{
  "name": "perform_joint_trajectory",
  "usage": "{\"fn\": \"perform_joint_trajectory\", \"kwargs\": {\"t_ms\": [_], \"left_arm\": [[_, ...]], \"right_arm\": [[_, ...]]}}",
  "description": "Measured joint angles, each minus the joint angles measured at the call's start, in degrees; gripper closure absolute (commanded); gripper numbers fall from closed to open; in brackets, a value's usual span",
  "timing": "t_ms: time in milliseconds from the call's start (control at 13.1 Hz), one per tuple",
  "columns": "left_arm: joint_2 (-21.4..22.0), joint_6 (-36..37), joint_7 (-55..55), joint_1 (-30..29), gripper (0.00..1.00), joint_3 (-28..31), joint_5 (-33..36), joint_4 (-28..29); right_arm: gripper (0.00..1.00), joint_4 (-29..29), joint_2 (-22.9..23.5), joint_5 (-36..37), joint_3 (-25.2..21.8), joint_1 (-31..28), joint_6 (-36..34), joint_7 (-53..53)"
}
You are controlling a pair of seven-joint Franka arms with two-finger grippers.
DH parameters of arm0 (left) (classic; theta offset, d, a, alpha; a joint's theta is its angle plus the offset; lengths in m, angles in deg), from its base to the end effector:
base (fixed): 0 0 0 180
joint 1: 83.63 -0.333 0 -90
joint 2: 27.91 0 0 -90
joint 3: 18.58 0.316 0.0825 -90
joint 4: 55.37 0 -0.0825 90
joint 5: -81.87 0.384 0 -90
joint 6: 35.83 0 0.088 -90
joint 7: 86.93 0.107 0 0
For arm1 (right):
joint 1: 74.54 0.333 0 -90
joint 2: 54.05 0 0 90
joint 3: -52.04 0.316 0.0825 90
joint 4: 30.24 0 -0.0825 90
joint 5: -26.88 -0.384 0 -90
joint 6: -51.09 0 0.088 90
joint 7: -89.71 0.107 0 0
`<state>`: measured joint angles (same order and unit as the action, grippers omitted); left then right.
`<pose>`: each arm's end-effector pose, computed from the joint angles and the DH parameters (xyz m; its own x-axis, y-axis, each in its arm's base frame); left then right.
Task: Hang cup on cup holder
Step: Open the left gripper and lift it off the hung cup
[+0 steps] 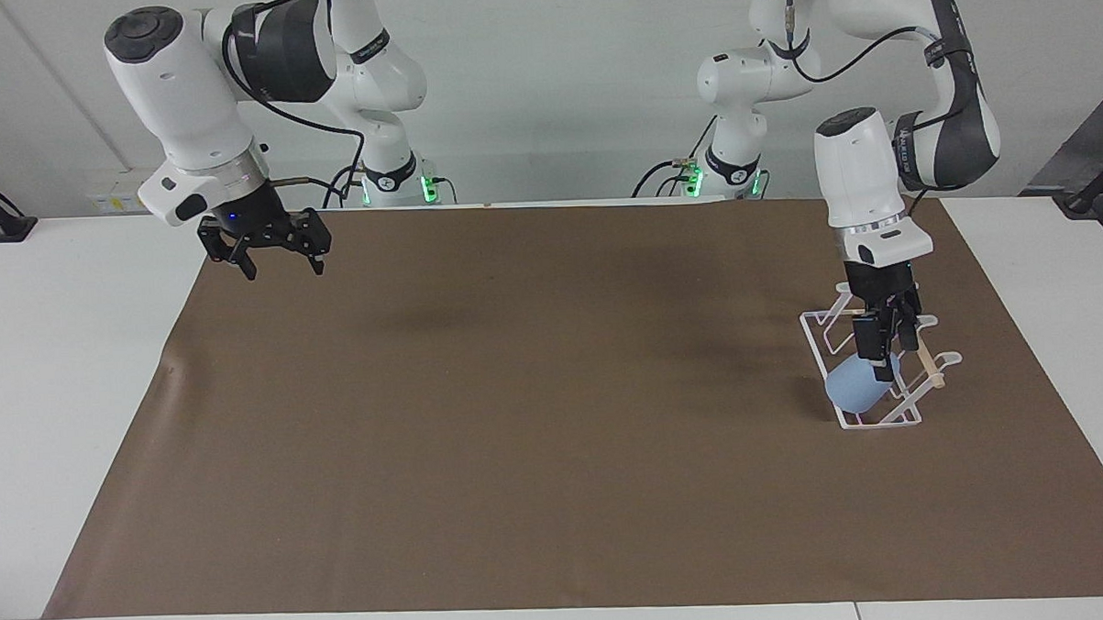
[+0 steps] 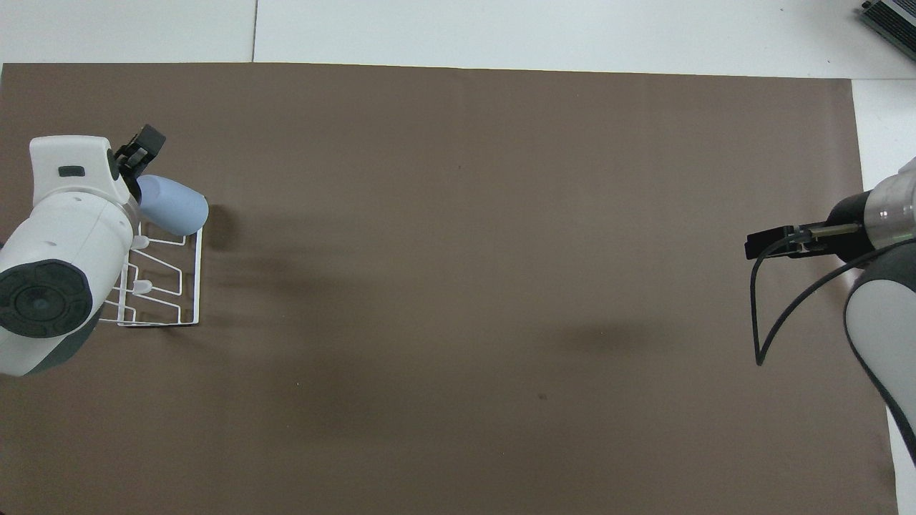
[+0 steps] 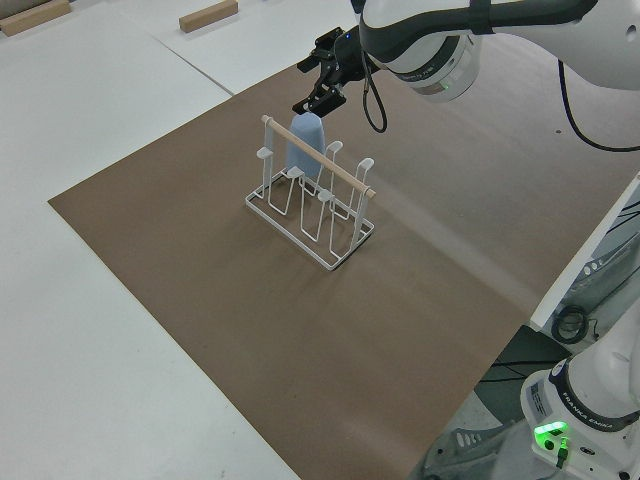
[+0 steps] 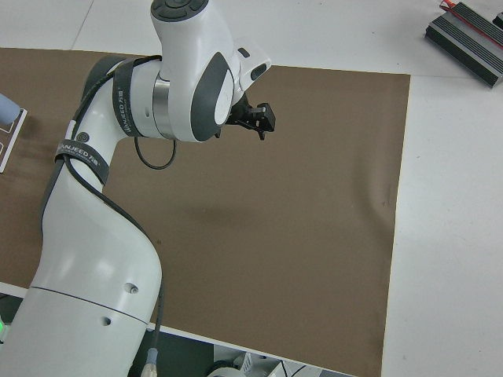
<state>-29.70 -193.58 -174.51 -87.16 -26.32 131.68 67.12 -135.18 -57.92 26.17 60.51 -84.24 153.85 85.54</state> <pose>0.5765 -0.0733 0.4457 0.5012 0.5824 0.6400 0.5750 -0.7768 0.2566 0.5449 -0.0086 0.5563 0.9984 0.0485 0.0289 0.0485 -0.9988 -0.0001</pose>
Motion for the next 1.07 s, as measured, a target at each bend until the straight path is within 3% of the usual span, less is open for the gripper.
{"fn": "perform_joint_trajectory", "kwargs": {"t_ms": [536,1073], "left_arm": [[-0.02,0.67,-0.08,2.98,0.00,-0.44,-10.40,-1.53],[0.16,13.89,0.69,6.43,0.00,-1.11,-24.54,-9.91]], "right_arm": [[0.00,0.00,0.00,0.00,0.00,0.00,0.00,0.00],[0.00,0.00,0.00,0.00,0.00,0.00,0.00,0.00]]}}
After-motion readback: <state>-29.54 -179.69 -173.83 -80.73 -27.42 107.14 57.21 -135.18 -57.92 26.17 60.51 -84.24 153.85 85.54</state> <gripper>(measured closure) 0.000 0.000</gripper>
